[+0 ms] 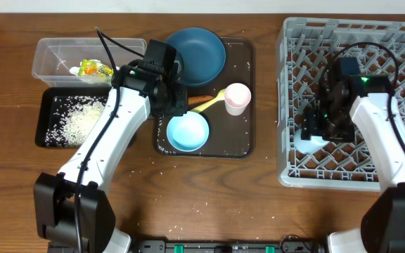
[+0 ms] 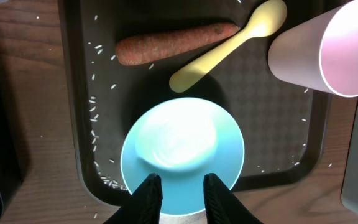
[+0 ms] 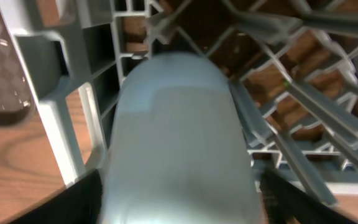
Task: Sort waste into correct bins and load items into the dishwasher rack
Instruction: 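Place the light-blue cup upside down in the rack with the right gripper, then grasp the pink cup with the left gripper and lift it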
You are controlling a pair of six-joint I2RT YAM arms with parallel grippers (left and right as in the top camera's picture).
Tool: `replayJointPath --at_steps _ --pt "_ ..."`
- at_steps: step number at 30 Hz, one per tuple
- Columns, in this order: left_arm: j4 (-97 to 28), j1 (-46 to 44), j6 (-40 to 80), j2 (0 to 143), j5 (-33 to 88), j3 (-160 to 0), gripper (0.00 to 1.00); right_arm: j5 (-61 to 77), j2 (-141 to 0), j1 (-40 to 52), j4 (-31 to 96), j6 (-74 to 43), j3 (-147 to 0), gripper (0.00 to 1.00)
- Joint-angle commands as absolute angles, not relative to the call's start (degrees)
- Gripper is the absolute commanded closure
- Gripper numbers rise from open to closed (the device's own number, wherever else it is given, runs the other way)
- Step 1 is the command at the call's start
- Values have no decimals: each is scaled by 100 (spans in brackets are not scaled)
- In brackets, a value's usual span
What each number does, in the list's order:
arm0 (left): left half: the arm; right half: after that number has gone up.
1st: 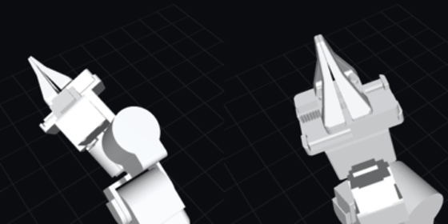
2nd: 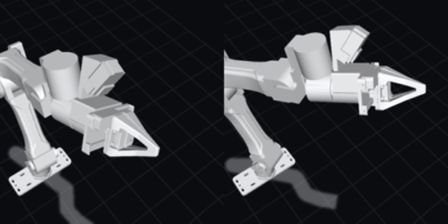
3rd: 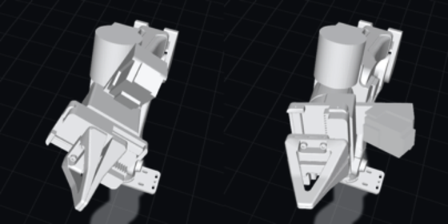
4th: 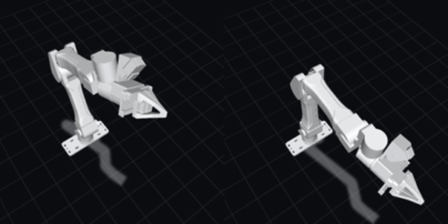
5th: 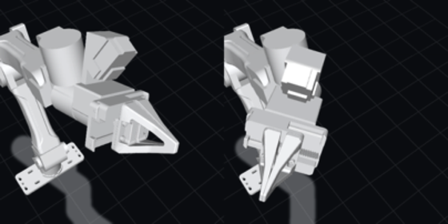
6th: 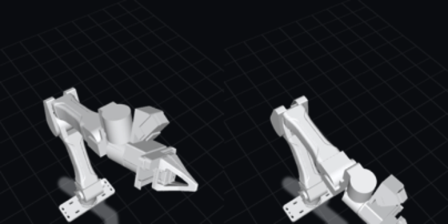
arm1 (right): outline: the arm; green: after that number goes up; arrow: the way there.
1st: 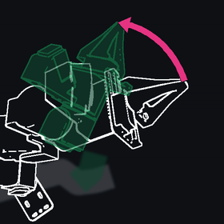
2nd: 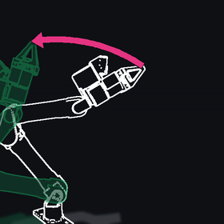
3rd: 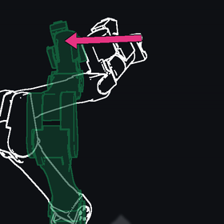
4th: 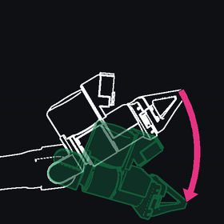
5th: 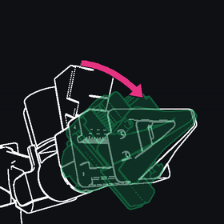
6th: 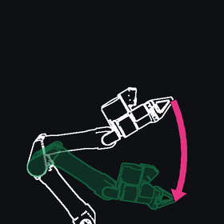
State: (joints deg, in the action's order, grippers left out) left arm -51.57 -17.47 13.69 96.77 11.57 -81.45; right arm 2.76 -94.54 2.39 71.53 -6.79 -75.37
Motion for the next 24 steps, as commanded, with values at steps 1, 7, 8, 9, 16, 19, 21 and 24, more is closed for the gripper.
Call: replayJointPath --at_steps 1,7,8,9,16,19,21,24 --pt "-5135 -1750 1361 9666 1039 -8099 73 351 -9531 368 7131 -685 -7649 6" --pt "-4633 -1761 1363 9686 1041 -8099 59 495 -9424 377 7091 -899 -7874 1" --pt "-4429 -1776 1365 9708 1044 -8099 55 497 -9382 377 7094 -923 -7968 1" --pt "-4235 -1796 1369 9736 1044 -8099 53 497 -9341 377 7091 -932 -8055 1" --pt "-2792 -2121 1837 10197 1048 -8108 34 495 -8949 377 7085 -1026 -8532 1" --pt "-2342 -2375 1837 10484 1048 -8154 34 493 -8796 377 7102 -1024 -8534 1" --pt "-2147 -2526 1833 10643 1044 -8189 34 495 -8759 377 7135 -1024 -8534 1" --pt "-1933 -2727 1835 10890 1041 -8230 33 495 -8753 377 7175 -1024 -8534 1"
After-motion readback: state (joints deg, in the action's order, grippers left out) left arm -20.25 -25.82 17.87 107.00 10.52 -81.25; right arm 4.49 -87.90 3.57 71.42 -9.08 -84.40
